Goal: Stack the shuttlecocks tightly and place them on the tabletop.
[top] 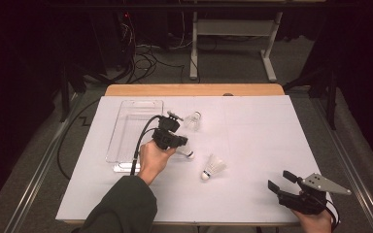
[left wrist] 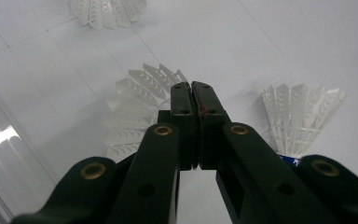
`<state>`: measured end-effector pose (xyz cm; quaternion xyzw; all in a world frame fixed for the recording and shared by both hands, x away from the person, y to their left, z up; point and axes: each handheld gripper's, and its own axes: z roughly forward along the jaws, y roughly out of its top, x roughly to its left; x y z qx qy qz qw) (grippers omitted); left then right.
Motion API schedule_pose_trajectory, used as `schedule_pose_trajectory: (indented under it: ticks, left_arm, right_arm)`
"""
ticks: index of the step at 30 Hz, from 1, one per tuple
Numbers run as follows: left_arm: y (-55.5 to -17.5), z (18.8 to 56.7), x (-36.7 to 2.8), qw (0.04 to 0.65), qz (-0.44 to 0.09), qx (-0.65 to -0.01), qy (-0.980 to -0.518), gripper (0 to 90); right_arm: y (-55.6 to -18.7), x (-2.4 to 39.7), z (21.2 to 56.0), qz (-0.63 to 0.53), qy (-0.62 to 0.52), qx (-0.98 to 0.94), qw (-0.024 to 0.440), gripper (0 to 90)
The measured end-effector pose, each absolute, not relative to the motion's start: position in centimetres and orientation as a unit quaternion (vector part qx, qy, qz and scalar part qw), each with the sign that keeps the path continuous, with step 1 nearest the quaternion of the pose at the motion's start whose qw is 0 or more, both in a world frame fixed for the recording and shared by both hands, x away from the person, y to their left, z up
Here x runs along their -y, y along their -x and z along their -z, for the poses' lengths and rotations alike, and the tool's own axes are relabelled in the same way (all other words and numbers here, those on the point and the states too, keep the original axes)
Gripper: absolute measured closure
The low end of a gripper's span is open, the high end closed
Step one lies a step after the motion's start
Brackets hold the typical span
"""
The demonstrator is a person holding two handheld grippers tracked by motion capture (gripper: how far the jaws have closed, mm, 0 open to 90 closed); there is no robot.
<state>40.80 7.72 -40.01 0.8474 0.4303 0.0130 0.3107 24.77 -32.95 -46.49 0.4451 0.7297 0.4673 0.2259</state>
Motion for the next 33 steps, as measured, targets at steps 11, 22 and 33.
schedule_pose_trajectory:
  ticks: [11, 22, 33]
  left_arm:
    - [-40.7, 39.6, -8.2, 0.307, -0.031, -0.423, -0.852, 88.7]
    - [-41.0, 39.3, -9.0, 0.306, -0.043, -0.429, -0.849, 88.9]
    - [-41.6, 38.4, -9.0, 0.296, -0.072, -0.428, -0.851, 88.9]
  right_arm:
    - [-24.8, 32.9, 46.5, -0.467, -0.444, -0.73, 0.228, 29.1]
    - [-24.8, 32.9, 46.5, -0.467, -0.446, -0.729, 0.227, 29.1]
    - [-24.8, 32.9, 46.5, -0.466, -0.446, -0.729, 0.227, 29.1]
